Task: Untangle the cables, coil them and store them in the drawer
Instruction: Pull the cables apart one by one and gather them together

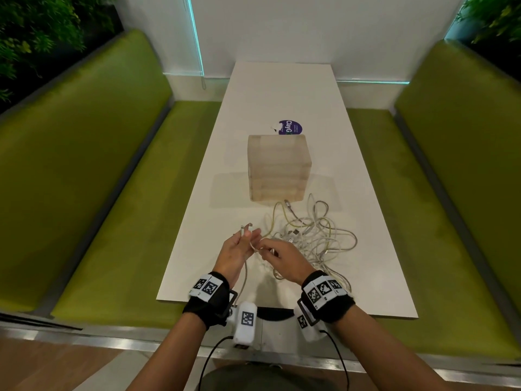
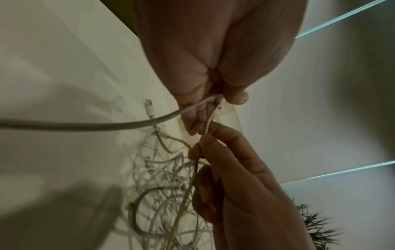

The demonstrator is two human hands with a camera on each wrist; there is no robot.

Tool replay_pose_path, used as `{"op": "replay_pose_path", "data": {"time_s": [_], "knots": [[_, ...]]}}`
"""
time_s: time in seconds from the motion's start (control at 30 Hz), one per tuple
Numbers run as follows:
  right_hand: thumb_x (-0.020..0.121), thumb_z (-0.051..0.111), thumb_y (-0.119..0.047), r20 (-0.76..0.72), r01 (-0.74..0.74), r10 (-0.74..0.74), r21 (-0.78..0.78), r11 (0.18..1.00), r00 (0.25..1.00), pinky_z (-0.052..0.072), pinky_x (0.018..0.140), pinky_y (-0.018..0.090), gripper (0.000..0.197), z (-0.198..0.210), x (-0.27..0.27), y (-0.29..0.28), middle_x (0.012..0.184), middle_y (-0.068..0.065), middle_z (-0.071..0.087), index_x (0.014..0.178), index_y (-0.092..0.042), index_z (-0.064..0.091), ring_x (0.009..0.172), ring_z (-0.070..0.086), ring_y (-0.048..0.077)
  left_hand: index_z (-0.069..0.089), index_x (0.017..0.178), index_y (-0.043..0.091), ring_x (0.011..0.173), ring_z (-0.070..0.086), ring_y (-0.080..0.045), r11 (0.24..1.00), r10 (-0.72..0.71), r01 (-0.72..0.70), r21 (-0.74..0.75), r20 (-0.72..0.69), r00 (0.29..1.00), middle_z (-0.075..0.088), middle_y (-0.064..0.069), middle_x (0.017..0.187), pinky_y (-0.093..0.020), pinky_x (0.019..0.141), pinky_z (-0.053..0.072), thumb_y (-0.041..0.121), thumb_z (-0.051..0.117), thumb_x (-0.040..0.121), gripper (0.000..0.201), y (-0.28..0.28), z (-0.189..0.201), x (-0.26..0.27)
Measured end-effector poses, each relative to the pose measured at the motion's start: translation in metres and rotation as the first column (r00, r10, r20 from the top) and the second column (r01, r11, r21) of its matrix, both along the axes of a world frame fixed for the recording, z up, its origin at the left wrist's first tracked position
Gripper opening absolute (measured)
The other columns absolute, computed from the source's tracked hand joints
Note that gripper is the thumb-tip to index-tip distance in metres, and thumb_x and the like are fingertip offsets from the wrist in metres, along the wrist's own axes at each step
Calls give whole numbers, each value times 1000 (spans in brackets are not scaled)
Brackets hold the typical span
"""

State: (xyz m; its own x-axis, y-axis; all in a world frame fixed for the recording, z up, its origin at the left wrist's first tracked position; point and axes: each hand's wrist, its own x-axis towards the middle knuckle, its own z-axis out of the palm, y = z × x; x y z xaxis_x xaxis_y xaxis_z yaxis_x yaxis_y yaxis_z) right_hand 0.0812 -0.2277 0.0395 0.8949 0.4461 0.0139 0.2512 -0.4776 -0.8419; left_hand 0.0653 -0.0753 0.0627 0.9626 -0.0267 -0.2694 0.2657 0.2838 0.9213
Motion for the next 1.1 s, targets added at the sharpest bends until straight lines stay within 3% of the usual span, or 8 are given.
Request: {"op": "replay_pose_path", "data": {"time_s": [0.17,0.27,0.37,0.57,0.73,0.9,0.97,1.1], "knots": [[93,52,-9,84,0,-4,47,999,996,43,75,16,20,2,-1,-7,98,-12,63,107,-16,66,82,54,-6,48,123,11,116,59,-19,999,-8,7,-50,0,1000,61,-13,126,-28,92,50,27,40,99,30,-6,3,4],[93,53,-12,75,-18,14,42,999,997,45,75,20,18,2,-1,-7,99,-6,65,105,-17,65,79,55,-3,53,119,3,113,62,-20,996,-34,34,-82,12,999,68,-11,115,-30,93,48,24,37,101,32,-7,5,5],[94,52,-23,22,-15,16,-64,998,1000,43,71,26,18,3,3,-7,88,0,64,101,-14,66,69,51,-1,57,95,6,105,66,-18,995,-25,31,-98,58,998,74,-5,82,-30,93,47,17,35,102,26,-10,13,4],[95,49,-39,8,-75,79,-229,971,997,45,79,35,31,5,23,-7,99,4,62,112,-17,63,88,57,18,55,85,8,78,58,-24,987,78,-66,-147,79,994,57,1,59,-37,94,45,16,33,102,28,-9,24,0],[94,52,-27,15,-84,96,-363,928,995,46,76,35,16,-5,31,-15,101,-3,53,93,-13,60,85,57,19,53,84,11,54,52,-12,969,154,-126,-213,120,981,48,6,55,-26,68,48,19,33,102,28,4,52,3],[97,47,-29,57,59,-43,-318,946,997,43,76,34,27,-4,47,-24,104,0,54,90,-7,62,87,55,19,52,81,13,45,31,-7,945,237,-187,-270,166,957,43,6,56,-18,48,33,20,34,102,28,17,78,7],[97,46,-32,49,65,-53,-302,951,997,43,76,35,31,-1,51,-26,99,2,56,85,-8,61,84,55,20,52,81,14,46,26,-7,963,237,-210,-169,162,958,38,7,55,-17,46,28,24,34,102,30,20,75,9],[97,46,-30,18,120,-119,-207,971,993,42,73,37,34,6,54,-28,77,0,54,67,-14,54,69,52,18,59,84,9,55,33,-7,918,93,-136,373,130,987,38,8,62,-22,52,30,34,46,97,31,14,44,11]]}}
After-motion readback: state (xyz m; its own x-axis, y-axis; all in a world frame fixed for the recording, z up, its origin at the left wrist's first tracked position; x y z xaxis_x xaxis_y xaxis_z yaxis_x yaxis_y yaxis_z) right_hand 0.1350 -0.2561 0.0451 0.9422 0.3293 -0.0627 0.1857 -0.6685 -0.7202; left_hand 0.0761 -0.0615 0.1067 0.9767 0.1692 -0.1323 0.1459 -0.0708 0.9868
